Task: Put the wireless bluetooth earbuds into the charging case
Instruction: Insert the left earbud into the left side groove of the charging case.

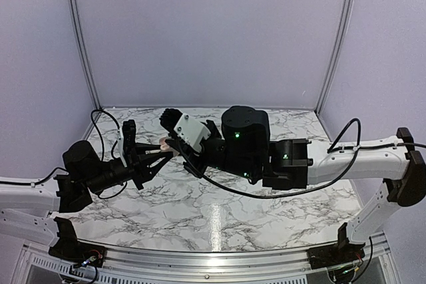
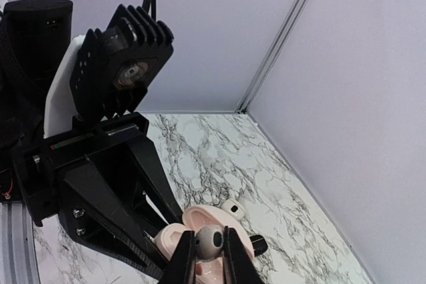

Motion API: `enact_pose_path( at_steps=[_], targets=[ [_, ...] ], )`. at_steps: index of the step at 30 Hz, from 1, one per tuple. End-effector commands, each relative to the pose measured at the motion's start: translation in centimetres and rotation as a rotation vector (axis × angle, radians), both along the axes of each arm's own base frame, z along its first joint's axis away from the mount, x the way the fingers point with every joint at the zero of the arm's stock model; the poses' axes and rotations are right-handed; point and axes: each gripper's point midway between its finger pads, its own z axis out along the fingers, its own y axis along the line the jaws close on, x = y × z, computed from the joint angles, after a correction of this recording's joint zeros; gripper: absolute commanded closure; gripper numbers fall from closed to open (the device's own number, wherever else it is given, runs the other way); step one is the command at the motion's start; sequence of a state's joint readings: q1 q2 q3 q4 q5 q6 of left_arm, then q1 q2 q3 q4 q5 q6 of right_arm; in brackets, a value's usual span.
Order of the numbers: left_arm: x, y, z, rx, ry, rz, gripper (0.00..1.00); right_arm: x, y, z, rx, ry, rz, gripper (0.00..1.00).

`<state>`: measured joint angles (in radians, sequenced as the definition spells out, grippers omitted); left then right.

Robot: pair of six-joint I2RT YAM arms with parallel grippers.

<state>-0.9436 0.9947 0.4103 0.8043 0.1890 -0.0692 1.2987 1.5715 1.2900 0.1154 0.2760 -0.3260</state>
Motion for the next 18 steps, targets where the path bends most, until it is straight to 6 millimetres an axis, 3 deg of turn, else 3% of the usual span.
enact_pose_path(
  at_steps=[1,13,18],
  targets=[
    [-0.2,0.4,1.7,-0.062,-0.03,0.003,1.0,-0.1,0.4,-0.6,-0.022,0.004,0.004,0.98],
    [0.4,1.0,2.1,-0.082,-0.02,0.05,1.0,-0.2,1.0,-3.1,-0.062,0.043,0.018,0.95],
    [0.4,1.1,2.2,-0.085,-0.023,0.052,1.0,-0.1,1.0,-3.2,-0.063,0.046,0.011,0.94]
  ],
)
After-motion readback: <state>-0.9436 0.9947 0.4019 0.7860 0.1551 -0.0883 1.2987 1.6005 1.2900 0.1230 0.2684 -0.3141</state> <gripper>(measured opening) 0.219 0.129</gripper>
